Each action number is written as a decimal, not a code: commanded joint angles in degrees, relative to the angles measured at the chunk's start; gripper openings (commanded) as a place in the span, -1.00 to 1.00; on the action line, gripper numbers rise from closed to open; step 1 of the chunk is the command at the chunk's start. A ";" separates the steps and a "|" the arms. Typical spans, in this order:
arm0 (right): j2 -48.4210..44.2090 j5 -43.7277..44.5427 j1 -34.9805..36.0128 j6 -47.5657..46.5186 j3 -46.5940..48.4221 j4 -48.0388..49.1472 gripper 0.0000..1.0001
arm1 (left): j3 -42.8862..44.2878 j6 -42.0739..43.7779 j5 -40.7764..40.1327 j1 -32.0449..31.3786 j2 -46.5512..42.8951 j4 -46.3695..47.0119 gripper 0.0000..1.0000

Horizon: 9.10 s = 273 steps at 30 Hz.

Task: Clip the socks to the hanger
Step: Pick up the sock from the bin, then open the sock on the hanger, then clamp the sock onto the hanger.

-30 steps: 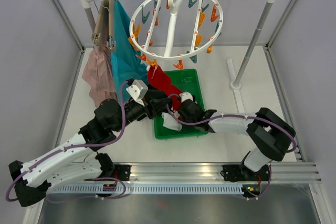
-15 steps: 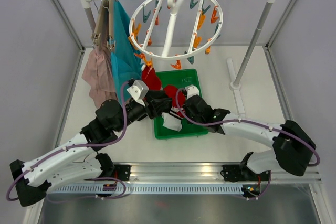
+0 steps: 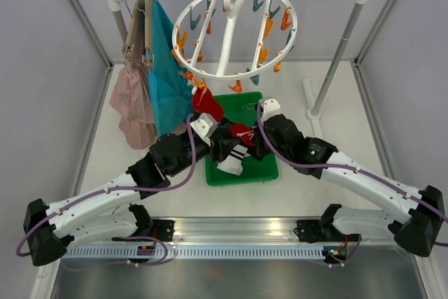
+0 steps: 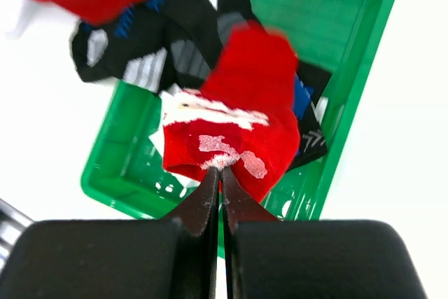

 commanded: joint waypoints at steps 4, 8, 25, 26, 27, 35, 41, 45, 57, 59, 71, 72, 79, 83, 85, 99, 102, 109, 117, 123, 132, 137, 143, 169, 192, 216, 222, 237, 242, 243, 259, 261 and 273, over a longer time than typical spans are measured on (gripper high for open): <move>-2.98 0.38 0.34 -2.54 8.37 -7.53 -0.98 | -3.19 6.01 -1.30 -1.06 0.86 6.88 0.27; -3.33 -0.85 0.34 -3.50 12.42 -9.90 -0.97 | -3.81 9.45 -3.67 -1.67 2.00 7.24 0.33; -2.63 -7.18 0.34 -5.79 21.38 -15.79 -0.95 | -3.46 19.56 -8.33 -3.08 6.22 12.06 0.35; -2.72 -7.44 0.34 -5.88 21.47 -15.88 -0.95 | -3.72 19.92 -8.51 -3.08 6.14 13.03 0.35; -2.72 -7.97 0.43 -5.88 21.65 -16.06 -0.94 | -3.90 20.79 -8.51 -3.16 6.31 13.82 0.36; -3.07 -9.90 0.34 -6.14 22.97 -16.94 -0.92 | -6.09 24.22 -4.83 -3.16 6.84 22.00 0.38; -2.89 -11.84 0.43 -6.05 24.02 -16.85 -0.92 | -6.62 24.58 -2.27 -3.08 7.89 25.07 0.36; -2.28 -12.28 0.34 -6.05 24.55 -16.94 -0.92 | -7.41 23.70 -1.48 -3.08 7.98 27.62 0.36; -1.66 -13.07 0.34 -5.79 24.64 -15.80 -0.89 | -6.62 21.59 -0.16 -3.08 8.42 27.54 -0.21; -1.49 -12.98 0.34 -5.79 24.81 -15.79 -0.86 | -6.54 21.33 0.02 -3.16 8.42 27.02 -0.40; -3.68 -4.29 0.34 -4.82 24.73 -12.73 0.04 | -5.66 16.16 -2.79 -3.08 7.11 22.88 -0.95; -4.64 -3.67 0.34 -4.82 24.64 -12.28 0.07 | -5.83 15.36 -3.67 -3.08 6.75 22.88 -0.95; -9.30 -3.75 0.34 -9.21 21.92 -2.90 0.16 | -6.62 7.71 -9.12 -3.08 3.24 21.57 -0.95; -11.24 -7.96 0.35 -12.64 19.73 2.91 0.17 | -4.96 5.77 -11.58 -3.16 2.62 18.67 -0.95; -11.16 -8.67 0.34 -13.17 19.37 6.24 0.17 | -3.73 4.55 -13.33 -3.16 2.88 17.35 -0.95; -5.80 -10.26 1.05 -21.86 18.40 16.28 0.17 | -0.38 -0.29 -20.37 -3.08 1.04 11.11 -0.95; -4.65 -8.77 1.05 -23.28 18.40 17.43 0.18 | -0.30 -0.21 -20.46 -3.08 0.69 10.76 -0.95; -1.23 -7.01 1.14 -25.12 18.75 19.62 0.20 | 0.32 0.58 -20.37 -3.08 0.51 10.23 -0.95; 0.71 -4.29 1.05 -26.53 18.22 24.01 0.22 | 0.14 1.02 -20.29 -3.08 0.07 9.61 -0.95; 1.68 -3.05 1.13 -27.06 18.66 25.07 0.23 | -0.21 1.29 -20.37 -3.08 -0.72 9.17 -0.95; 2.20 -2.43 1.05 -27.76 18.75 26.04 0.24 | -0.47 1.29 -20.72 -3.08 -0.98 9.08 -0.95; 3.08 -3.13 1.13 -27.41 18.84 26.92 0.25 | -0.74 1.29 -20.81 -3.08 -0.81 9.35 -0.95; 3.17 -3.84 1.13 -25.92 18.40 27.88 0.10 | -0.82 1.37 -21.16 -3.08 -0.72 9.44 -0.95; 0.01 -4.11 1.05 -24.16 18.57 23.76 0.03 | -0.74 2.34 -23.71 -3.08 -0.37 10.40 -0.95; 3.52 -2.79 1.05 -23.72 22.88 22.53 -0.66 | -0.47 2.87 -24.41 -2.90 -0.37 11.28 -0.95; 5.46 1.52 1.05 -16.60 25.16 18.31 -0.99 | 4.80 -5.22 -33.65 -1.67 7.27 17.43 -0.95; 5.98 2.05 1.05 -15.55 25.87 17.78 -1.00 | 5.59 -6.27 -32.59 -1.67 8.86 18.22 -0.95; 7.30 2.84 1.05 -14.49 27.10 16.64 -1.00 | 5.86 -6.89 -31.10 -1.67 8.68 18.93 -0.95; 7.74 3.28 1.14 -14.40 27.36 16.37 -0.99 | 5.94 -7.24 -30.83 -1.67 8.25 19.02 -0.95; 7.74 3.19 1.05 -14.40 27.36 16.29 -0.99 | 5.77 -7.24 -30.83 -1.67 8.07 19.02 -0.95; 8.97 4.25 1.05 -13.53 28.68 15.76 -0.99 | 4.80 -8.20 -29.60 -1.67 6.66 19.46 -0.95; 8.97 4.25 1.05 -13.26 28.94 15.76 -0.99 | 4.71 -8.38 -29.08 -1.76 6.75 19.54 -0.95; 9.94 4.51 1.05 -12.12 29.56 15.84 -0.99 | 3.92 -9.52 -27.06 -1.76 7.45 21.21 -0.95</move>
